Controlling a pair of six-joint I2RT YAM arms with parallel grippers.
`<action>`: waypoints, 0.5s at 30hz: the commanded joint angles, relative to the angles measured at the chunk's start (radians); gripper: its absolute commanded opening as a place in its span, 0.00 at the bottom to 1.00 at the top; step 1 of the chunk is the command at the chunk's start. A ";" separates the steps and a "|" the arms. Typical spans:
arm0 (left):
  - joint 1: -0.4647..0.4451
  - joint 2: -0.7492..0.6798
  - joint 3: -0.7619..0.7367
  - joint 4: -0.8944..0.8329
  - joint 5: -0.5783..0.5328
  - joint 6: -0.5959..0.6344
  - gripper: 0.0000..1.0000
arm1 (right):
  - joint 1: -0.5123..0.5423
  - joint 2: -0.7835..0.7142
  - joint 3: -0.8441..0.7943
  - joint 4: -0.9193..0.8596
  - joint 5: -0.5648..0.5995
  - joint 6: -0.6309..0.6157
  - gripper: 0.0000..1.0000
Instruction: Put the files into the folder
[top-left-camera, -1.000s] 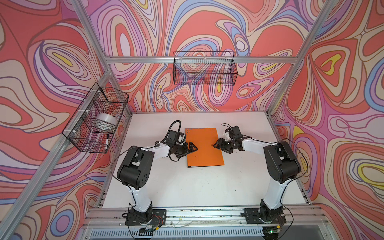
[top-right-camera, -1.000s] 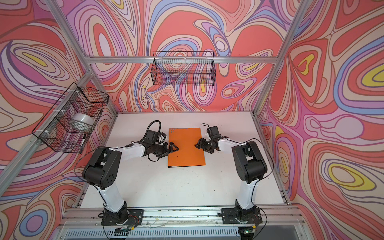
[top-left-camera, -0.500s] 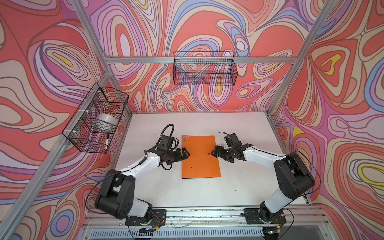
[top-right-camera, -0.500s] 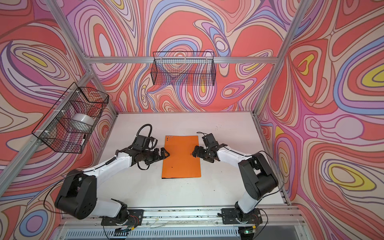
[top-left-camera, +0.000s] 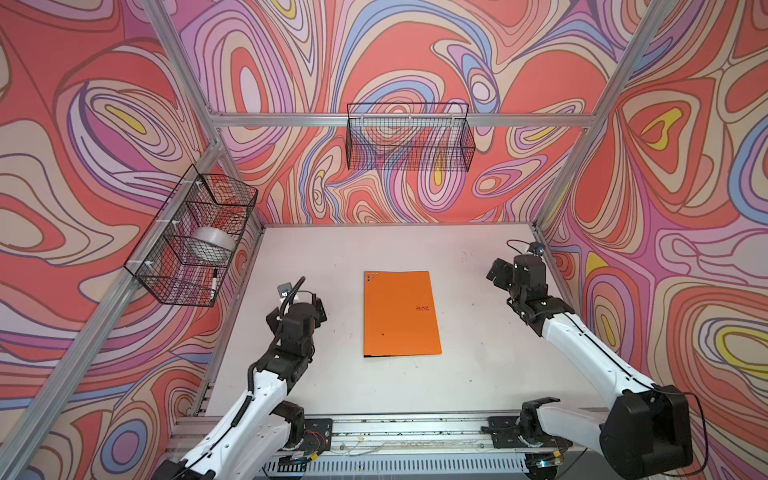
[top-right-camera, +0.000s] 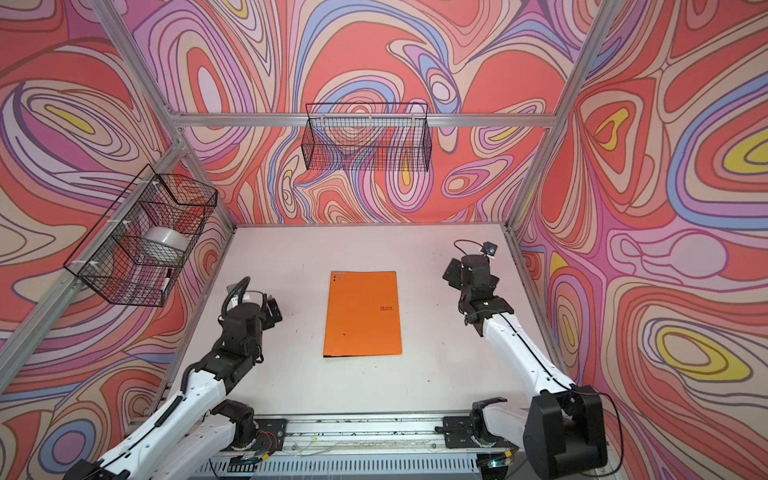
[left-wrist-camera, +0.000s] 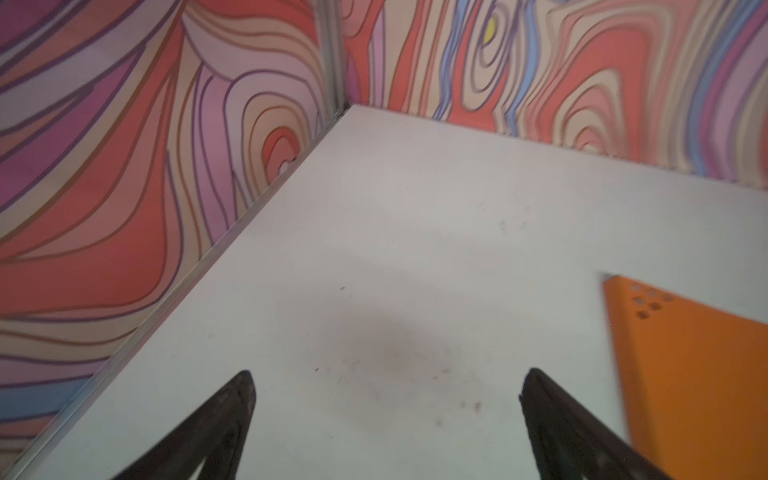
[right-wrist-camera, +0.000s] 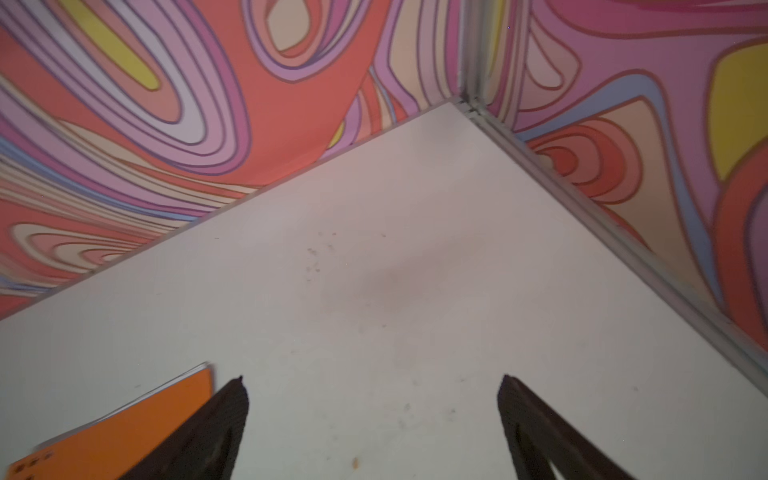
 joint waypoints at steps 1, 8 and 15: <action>0.102 0.064 -0.035 0.255 -0.004 0.006 1.00 | -0.029 0.036 -0.137 0.297 0.048 -0.133 0.98; 0.161 0.466 -0.087 0.898 0.078 0.189 1.00 | -0.049 0.232 -0.361 0.893 -0.004 -0.283 0.98; 0.217 0.609 -0.030 0.916 0.374 0.238 1.00 | -0.095 0.501 -0.370 1.254 -0.134 -0.319 0.98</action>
